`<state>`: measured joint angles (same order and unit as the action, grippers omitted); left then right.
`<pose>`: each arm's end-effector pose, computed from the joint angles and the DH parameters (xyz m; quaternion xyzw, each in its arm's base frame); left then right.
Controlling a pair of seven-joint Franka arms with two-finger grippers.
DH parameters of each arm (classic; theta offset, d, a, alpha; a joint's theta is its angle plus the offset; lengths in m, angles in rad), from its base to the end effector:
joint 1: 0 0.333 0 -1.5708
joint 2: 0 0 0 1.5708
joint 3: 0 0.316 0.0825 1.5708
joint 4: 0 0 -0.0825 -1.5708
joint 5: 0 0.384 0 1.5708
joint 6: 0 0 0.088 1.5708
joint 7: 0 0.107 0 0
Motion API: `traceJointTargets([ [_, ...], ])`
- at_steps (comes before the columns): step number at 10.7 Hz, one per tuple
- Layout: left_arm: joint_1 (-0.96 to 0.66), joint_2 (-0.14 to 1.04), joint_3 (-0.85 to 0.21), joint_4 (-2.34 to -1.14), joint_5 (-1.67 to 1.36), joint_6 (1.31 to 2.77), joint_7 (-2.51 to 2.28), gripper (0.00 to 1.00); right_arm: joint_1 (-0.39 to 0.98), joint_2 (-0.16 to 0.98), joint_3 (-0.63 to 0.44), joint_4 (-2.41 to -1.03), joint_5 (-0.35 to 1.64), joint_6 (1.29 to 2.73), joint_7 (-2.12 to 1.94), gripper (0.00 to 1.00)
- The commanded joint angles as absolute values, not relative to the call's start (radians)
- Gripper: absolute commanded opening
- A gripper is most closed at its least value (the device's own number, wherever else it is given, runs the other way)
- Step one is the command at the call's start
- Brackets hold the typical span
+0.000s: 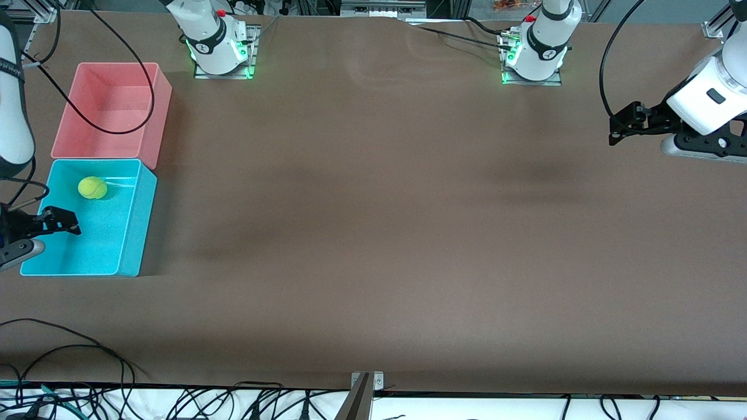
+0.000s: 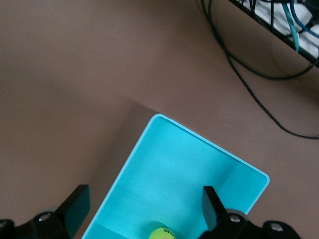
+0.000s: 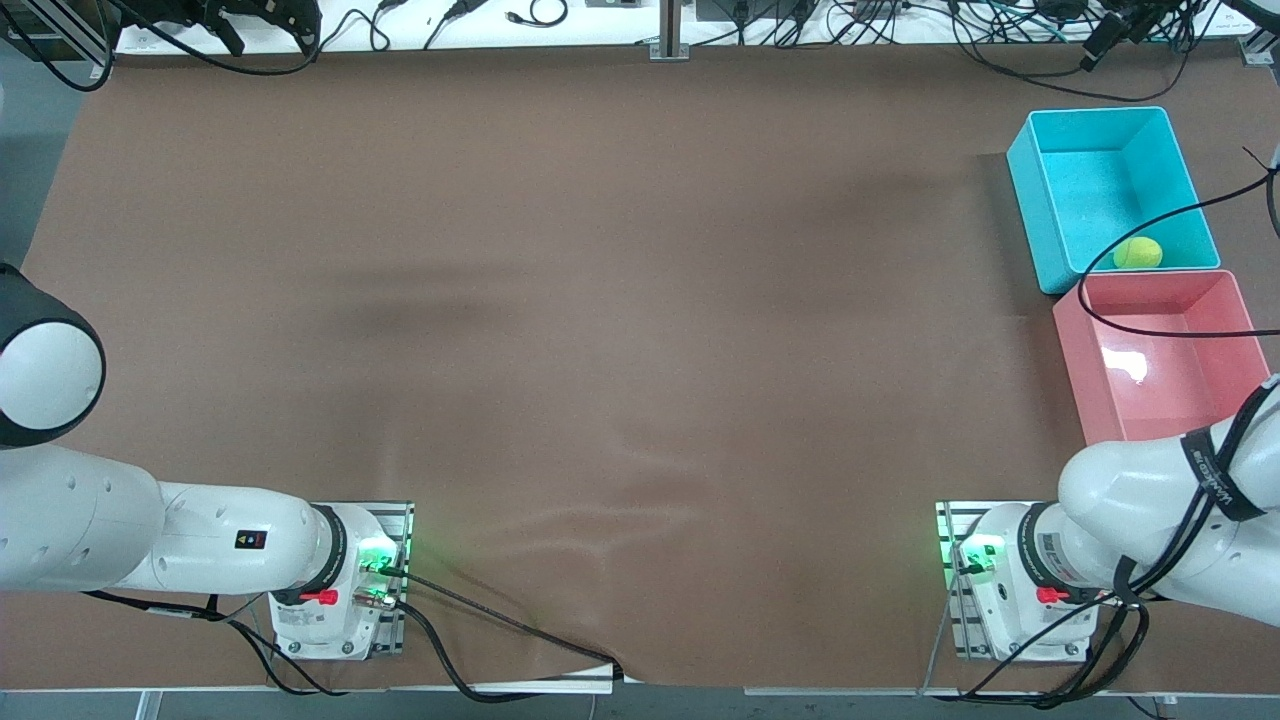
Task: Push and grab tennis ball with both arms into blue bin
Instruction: 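Raise the right gripper out of the cyan bin and withdraw it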
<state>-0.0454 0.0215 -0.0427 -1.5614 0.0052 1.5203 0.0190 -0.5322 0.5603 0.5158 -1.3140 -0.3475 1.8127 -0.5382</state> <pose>0.5533 -0.0480 0.6127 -0.9981 0.0535 0.0312 0.0032 0.6979 -0.1188 0.4447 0.9636 0.2647 -0.0062 0.0359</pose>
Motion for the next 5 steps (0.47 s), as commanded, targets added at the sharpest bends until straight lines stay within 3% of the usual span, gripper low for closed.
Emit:
traceJointTargets([
  [1, -0.066, 0.031, -0.040, -1.532, 0.009, 1.500, 0.003, 1.00, -0.463, 0.503, 0.532, -1.302, -0.350, 1.734, -0.447, 1.00],
  [3, -0.066, 0.031, -0.040, -1.532, 0.009, 1.499, 0.003, 1.00, -0.375, 0.424, 0.508, -1.305, -0.347, 1.695, -0.324, 1.00],
  [5, -0.066, 0.031, -0.040, -1.532, 0.009, 1.499, 0.003, 1.00, -0.135, 0.398, 0.258, -1.298, -0.290, 1.668, -0.282, 1.00],
])
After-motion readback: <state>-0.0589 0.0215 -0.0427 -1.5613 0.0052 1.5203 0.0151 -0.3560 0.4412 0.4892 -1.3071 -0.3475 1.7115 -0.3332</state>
